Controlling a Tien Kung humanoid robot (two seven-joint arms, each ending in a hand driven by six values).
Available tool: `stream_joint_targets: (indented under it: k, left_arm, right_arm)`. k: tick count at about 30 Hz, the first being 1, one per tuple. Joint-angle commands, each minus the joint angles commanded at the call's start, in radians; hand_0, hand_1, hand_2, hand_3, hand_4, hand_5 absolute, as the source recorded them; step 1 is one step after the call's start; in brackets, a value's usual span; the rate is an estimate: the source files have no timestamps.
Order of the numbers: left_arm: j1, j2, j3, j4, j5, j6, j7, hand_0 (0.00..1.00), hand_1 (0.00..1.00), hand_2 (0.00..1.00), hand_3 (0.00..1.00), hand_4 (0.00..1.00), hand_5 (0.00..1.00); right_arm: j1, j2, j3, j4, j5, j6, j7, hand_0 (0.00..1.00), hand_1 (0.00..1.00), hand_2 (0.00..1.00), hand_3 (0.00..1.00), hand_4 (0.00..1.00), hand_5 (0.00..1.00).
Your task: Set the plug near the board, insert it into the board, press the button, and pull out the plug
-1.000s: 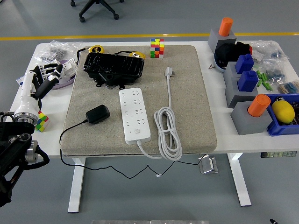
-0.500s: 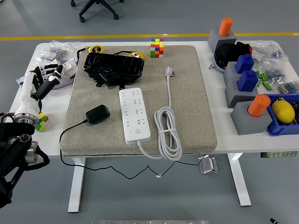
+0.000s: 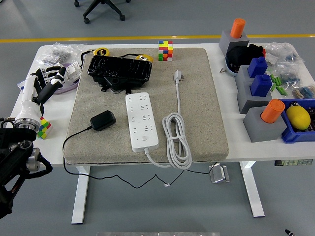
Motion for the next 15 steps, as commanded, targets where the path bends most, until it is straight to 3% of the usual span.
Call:
stream_joint_targets:
  k: [15]
  left_arm:
    - [-0.005, 0.004, 0.001, -0.002, -0.001, 0.002, 0.003, 0.492, 0.582, 0.614, 0.613, 0.818, 0.524]
  right_arm:
    - [0.003, -0.002, -0.006, 0.000, 0.001, 0.000, -0.001, 0.601, 0.648, 0.669, 0.560, 0.945, 0.509]
